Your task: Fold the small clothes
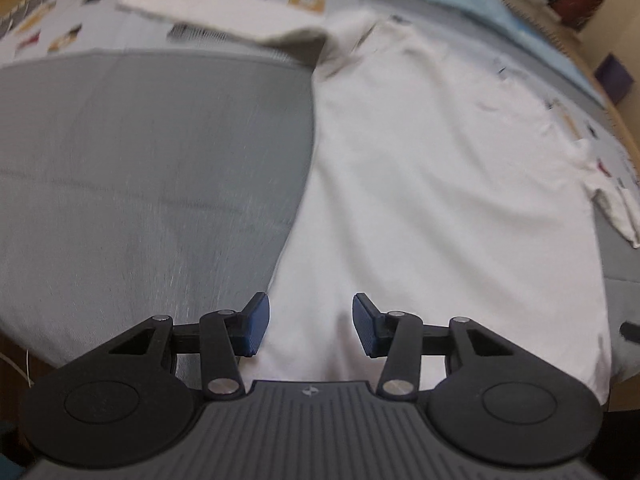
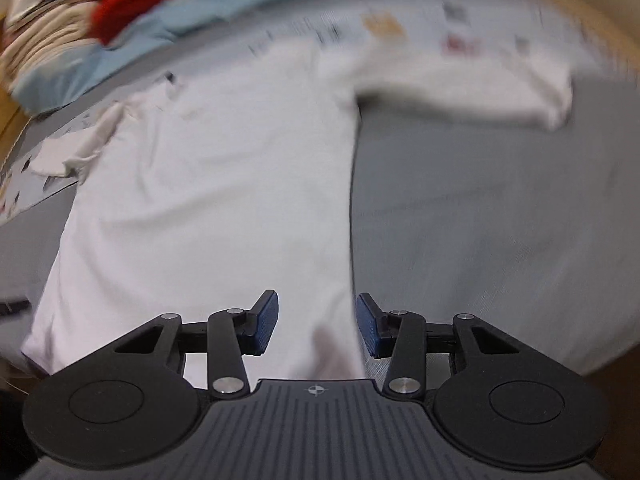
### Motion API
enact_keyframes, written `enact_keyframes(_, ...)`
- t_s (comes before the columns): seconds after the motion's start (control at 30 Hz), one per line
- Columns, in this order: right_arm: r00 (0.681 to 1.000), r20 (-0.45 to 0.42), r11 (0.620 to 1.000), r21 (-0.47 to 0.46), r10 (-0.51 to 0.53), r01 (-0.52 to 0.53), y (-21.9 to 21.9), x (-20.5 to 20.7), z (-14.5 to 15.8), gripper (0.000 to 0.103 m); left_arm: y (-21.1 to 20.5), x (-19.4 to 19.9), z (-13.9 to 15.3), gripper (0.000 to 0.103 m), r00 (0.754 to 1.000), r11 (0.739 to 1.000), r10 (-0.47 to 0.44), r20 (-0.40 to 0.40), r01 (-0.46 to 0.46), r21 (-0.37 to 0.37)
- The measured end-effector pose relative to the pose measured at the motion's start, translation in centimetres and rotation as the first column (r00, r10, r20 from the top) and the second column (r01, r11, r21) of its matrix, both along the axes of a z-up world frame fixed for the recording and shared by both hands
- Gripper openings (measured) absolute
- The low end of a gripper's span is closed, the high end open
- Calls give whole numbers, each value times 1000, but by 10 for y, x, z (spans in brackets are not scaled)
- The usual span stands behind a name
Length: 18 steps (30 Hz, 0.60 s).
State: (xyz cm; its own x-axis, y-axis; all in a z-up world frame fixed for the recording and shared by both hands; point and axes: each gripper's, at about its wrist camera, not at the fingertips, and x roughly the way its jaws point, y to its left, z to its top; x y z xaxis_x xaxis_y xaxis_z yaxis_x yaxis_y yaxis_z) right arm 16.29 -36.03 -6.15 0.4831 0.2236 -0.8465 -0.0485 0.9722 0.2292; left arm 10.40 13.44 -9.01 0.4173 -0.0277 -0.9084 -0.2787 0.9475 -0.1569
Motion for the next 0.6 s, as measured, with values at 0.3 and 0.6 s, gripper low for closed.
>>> enact_keyframes(0.3,992,-122,986,-156,40,-59,20,9,-37,3,-4,1,-20,6,996,1000,-5,-90,4,-15)
enact_keyframes(0.6,992,-21,974,-195,-123,117,-15,9,-25,3,-30,-13,-15,2,987,989,-135,-84,130,-66)
